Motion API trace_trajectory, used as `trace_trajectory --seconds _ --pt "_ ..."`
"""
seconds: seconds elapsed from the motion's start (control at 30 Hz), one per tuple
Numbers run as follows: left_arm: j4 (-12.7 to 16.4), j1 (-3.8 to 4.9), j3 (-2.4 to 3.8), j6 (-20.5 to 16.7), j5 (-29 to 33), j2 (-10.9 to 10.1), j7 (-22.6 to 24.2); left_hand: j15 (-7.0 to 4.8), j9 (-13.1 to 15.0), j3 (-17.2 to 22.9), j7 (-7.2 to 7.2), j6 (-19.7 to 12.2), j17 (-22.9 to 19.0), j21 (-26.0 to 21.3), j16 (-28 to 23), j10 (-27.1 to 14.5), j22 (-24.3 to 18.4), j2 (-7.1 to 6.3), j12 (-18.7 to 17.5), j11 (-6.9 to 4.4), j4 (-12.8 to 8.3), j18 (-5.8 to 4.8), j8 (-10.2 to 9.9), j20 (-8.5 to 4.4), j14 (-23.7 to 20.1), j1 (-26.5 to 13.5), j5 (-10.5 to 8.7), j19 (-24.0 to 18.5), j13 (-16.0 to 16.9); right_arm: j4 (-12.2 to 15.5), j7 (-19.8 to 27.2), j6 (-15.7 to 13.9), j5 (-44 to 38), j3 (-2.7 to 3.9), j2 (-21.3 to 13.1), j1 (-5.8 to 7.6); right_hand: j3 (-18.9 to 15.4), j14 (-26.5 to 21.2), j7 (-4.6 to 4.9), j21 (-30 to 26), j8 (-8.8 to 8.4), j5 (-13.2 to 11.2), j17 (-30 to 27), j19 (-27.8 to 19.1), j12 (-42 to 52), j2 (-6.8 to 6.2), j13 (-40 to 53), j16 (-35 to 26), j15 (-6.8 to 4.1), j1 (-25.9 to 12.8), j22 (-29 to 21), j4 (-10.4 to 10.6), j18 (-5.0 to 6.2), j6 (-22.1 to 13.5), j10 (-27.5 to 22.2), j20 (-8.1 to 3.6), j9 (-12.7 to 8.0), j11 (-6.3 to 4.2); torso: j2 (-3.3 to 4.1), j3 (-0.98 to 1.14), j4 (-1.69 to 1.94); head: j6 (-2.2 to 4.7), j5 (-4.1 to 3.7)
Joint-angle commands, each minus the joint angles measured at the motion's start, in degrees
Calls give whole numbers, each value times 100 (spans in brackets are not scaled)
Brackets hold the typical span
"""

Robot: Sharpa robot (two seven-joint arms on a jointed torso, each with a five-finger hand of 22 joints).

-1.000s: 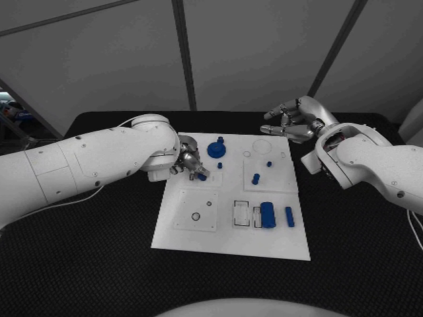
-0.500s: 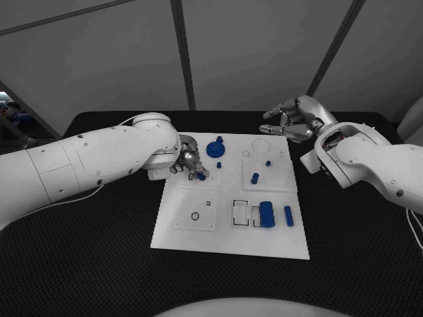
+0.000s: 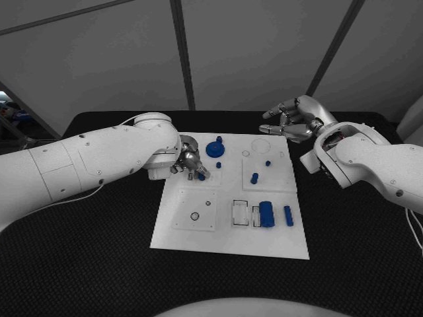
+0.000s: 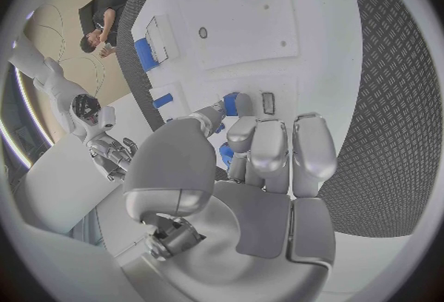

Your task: Assemble the parts on the task board

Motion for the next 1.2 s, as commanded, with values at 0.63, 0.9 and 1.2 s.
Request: trace_trajectory --seconds 0.63,0.9,1.2 --pt "-75 -14 -12 69 -78 15 -76 -43 98 -785 -9 32 3 56 20 24 84 57 60 -26 282 -261 85 -16 39 -350 1 54 -4 13 -3 44 -10 5 -5 9 -60 273 0 -135 44 36 252 -135 -106 36 -97 -125 -53 -72 -161 27 133 15 -118 -1 -15 -8 0 -2 5 -6 -7" --pt "-76 -16 -12 38 -79 4 -76 -43 118 -1193 -13 38 2 54 21 27 108 39 83 -26 445 -263 91 -17 39 -477 10 59 -9 17 -6 47 -10 5 -11 9 -70 266 1 -159 47 37 231 -151 -120 33 -115 -142 -53 -88 -195 37 139 10 -132 -1 -17 -7 -1 -3 7 -14 -10" --pt "-10 -23 -10 -59 -79 -61 -72 -47 134 -1706 -19 38 -1 36 21 22 112 -15 100 -31 665 -259 88 -21 39 -578 12 53 -24 16 -5 47 -10 5 -19 9 -75 264 0 -169 50 37 222 -157 -125 32 -123 -150 -53 -98 -207 44 141 7 -137 -1 -18 -7 -2 -5 4 -6 -6"
